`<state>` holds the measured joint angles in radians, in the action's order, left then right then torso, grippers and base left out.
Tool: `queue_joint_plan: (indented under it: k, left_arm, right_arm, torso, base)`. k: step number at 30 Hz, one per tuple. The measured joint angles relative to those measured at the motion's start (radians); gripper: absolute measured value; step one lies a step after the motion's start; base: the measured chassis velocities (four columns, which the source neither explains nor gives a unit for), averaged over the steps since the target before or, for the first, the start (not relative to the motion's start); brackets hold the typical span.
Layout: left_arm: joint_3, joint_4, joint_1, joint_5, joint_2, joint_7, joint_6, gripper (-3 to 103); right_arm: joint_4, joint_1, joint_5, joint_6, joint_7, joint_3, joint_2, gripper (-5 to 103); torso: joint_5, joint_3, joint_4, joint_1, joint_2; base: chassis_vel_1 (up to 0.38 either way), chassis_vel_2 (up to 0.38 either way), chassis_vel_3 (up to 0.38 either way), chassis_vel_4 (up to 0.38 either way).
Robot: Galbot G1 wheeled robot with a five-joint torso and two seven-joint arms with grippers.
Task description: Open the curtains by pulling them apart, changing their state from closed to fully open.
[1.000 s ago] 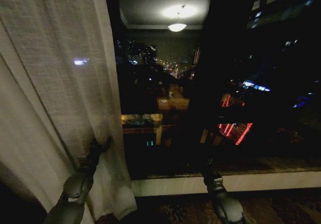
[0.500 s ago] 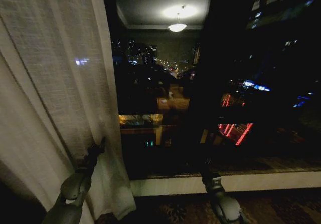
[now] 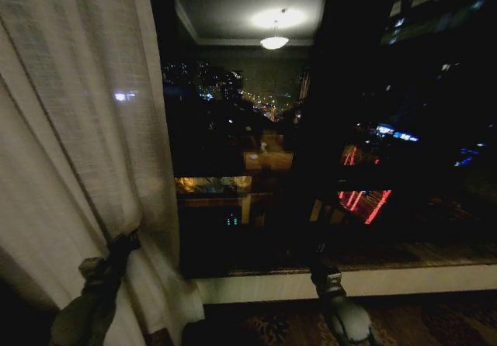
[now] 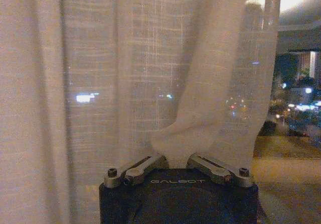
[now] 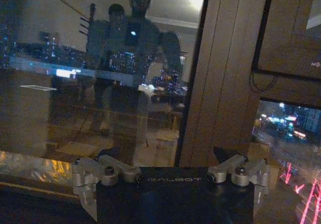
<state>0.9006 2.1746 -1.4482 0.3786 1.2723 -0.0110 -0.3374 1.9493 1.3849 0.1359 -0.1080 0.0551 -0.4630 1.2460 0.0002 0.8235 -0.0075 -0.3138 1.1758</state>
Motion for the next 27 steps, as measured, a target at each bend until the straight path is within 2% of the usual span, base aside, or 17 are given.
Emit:
queue_joint_plan:
  k: [6,17,27]
  left_arm:
    - [0.034,0.004,-0.022,0.016,-0.011,0.004,0.007,0]
    - [0.038,-0.009,-0.020,0.029,-0.023,0.010,0.015,0]
    - [0.057,-0.021,-0.024,0.029,-0.022,0.035,0.030,0]
  right_arm:
    - [0.018,0.014,-0.017,-0.005,-0.007,0.001,0.008,100]
    - [0.032,0.030,-0.054,-0.006,-0.012,0.002,0.021,100]
    - [0.029,0.033,-0.054,-0.006,-0.012,0.001,0.021,100]
  torso:
    - [0.0000,0.000,-0.0001,0.000,0.000]
    - [0.0000,0.000,-0.0003,0.000,0.000]
    - [0.0001,0.000,-0.0001,0.000,0.000]
  base:
    - [0.000,0.000,0.000,0.000]
    - [0.003,0.005,-0.003,-0.003]
    - [0.116,0.125,-0.116,-0.131]
